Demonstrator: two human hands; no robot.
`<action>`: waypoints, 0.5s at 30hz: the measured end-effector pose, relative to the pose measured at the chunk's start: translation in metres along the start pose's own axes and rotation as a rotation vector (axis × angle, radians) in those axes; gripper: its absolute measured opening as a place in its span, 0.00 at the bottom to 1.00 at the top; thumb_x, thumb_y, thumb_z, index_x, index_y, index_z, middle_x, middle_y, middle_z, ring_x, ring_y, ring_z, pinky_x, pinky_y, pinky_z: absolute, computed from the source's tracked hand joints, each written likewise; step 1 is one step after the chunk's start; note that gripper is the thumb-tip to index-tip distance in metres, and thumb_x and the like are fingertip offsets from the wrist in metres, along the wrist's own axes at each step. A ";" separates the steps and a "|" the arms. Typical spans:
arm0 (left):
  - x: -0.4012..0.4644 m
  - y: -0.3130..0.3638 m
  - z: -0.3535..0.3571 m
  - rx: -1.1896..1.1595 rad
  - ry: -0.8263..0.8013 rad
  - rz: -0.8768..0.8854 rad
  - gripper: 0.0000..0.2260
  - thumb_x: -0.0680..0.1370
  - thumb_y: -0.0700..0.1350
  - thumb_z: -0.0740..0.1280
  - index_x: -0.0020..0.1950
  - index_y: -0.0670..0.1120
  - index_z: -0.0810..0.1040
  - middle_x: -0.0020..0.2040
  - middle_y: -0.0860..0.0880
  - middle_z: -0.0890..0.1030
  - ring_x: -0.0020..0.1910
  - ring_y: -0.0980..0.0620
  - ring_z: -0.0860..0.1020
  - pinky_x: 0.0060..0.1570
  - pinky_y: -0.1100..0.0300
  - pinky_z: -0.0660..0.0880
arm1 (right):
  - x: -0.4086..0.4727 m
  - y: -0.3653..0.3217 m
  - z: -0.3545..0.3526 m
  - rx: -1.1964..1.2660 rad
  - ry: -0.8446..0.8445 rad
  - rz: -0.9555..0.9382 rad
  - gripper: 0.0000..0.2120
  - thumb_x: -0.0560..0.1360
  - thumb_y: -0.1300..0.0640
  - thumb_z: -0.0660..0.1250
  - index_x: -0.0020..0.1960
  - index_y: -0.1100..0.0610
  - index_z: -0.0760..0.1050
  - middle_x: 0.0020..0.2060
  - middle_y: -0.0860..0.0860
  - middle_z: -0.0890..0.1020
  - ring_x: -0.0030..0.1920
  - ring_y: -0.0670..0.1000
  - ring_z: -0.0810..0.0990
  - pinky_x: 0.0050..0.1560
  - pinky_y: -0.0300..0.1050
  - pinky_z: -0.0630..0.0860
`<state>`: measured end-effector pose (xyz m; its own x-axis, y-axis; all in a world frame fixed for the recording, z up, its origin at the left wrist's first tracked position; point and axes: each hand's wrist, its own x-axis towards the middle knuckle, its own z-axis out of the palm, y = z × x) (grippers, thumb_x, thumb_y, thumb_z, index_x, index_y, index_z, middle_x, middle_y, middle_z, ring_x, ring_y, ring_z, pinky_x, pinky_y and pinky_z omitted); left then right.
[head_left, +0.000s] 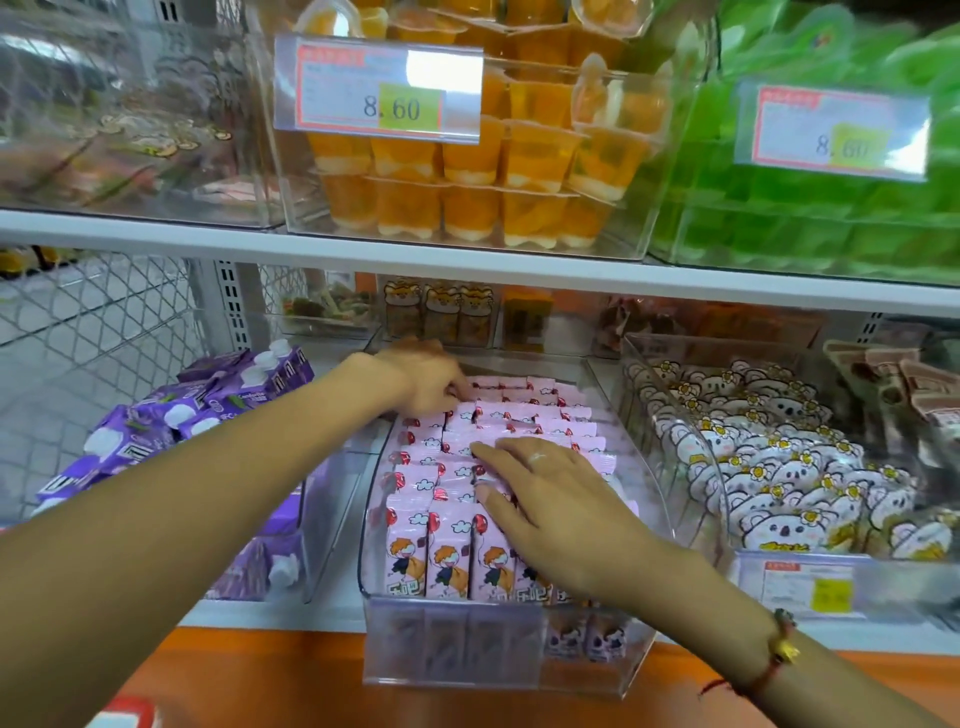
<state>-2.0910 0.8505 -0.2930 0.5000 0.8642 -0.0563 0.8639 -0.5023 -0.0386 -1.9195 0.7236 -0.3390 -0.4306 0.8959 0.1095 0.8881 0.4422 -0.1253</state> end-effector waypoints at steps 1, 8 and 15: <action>-0.002 0.001 0.000 0.030 0.003 0.006 0.15 0.81 0.49 0.60 0.67 0.52 0.75 0.66 0.49 0.76 0.58 0.48 0.76 0.56 0.56 0.73 | 0.000 -0.001 0.001 -0.012 0.009 0.000 0.24 0.82 0.44 0.45 0.77 0.47 0.52 0.75 0.49 0.60 0.74 0.48 0.54 0.73 0.46 0.49; -0.005 0.012 0.008 0.000 0.210 -0.136 0.09 0.79 0.48 0.64 0.57 0.48 0.77 0.57 0.46 0.79 0.55 0.47 0.76 0.51 0.58 0.71 | -0.001 -0.002 0.003 -0.014 0.036 0.003 0.24 0.82 0.44 0.45 0.77 0.48 0.55 0.74 0.49 0.62 0.73 0.49 0.56 0.74 0.48 0.51; -0.022 0.020 0.005 -0.490 0.522 -0.278 0.07 0.82 0.48 0.59 0.54 0.46 0.72 0.43 0.47 0.80 0.39 0.51 0.77 0.38 0.57 0.74 | -0.001 -0.001 0.003 0.014 0.043 -0.001 0.24 0.82 0.44 0.46 0.77 0.48 0.55 0.73 0.49 0.63 0.73 0.49 0.58 0.73 0.47 0.52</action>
<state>-2.0850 0.8213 -0.2972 0.1197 0.9197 0.3740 0.8300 -0.2994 0.4706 -1.9207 0.7220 -0.3424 -0.4240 0.8928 0.1519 0.8852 0.4440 -0.1390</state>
